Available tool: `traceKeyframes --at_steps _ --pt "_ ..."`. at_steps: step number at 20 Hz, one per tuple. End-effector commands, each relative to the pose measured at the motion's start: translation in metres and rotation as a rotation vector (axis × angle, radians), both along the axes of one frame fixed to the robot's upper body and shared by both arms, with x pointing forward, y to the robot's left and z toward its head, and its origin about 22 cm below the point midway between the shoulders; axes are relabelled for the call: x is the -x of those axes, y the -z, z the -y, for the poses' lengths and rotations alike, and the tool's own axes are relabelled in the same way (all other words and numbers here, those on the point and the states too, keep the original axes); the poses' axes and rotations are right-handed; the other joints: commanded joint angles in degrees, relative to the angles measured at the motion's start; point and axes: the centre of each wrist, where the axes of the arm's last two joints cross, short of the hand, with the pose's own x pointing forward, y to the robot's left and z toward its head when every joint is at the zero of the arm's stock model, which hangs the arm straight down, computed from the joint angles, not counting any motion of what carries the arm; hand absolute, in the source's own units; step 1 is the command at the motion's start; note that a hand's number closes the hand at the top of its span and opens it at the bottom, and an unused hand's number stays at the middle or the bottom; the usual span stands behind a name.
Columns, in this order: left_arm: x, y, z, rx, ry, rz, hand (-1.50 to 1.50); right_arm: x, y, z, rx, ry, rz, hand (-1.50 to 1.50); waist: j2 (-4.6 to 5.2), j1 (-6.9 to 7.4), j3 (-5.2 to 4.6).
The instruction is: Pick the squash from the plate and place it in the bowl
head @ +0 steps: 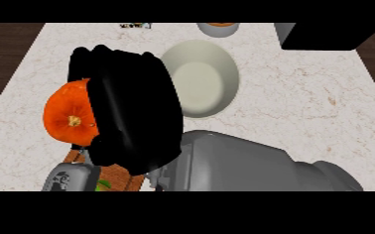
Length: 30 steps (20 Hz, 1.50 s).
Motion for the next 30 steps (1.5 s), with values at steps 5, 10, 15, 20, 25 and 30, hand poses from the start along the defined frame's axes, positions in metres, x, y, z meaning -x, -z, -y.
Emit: traceKeyframes --at_steps 5,10,15,20,25,30 --pt "0.007 0.013 0.000 0.014 -0.009 -0.004 0.00 -0.071 0.031 0.012 0.196 0.123 0.011 1.50 0.15 0.10 0.02" --pt "-0.013 0.005 0.004 0.018 -0.004 -0.016 0.00 -0.111 0.070 0.050 0.192 0.186 0.006 1.50 0.33 -0.18 0.04" --pt "-0.004 -0.001 -0.003 -0.010 0.004 0.012 0.00 -0.137 0.114 0.068 0.221 0.204 -0.002 1.50 0.40 0.47 0.06" --pt "-0.010 -0.001 0.000 -0.002 -0.009 0.014 0.00 -0.149 0.138 0.087 0.234 0.147 -0.163 1.50 0.37 0.09 0.06" --pt "0.000 0.002 0.009 -0.001 0.005 0.006 0.00 -0.159 0.160 0.092 0.132 0.075 -0.320 -1.50 0.47 0.78 0.08" --pt "0.007 -0.004 0.005 0.001 0.008 -0.005 0.00 -0.163 0.157 0.100 0.001 -0.040 -0.282 -1.50 0.17 0.22 0.09"
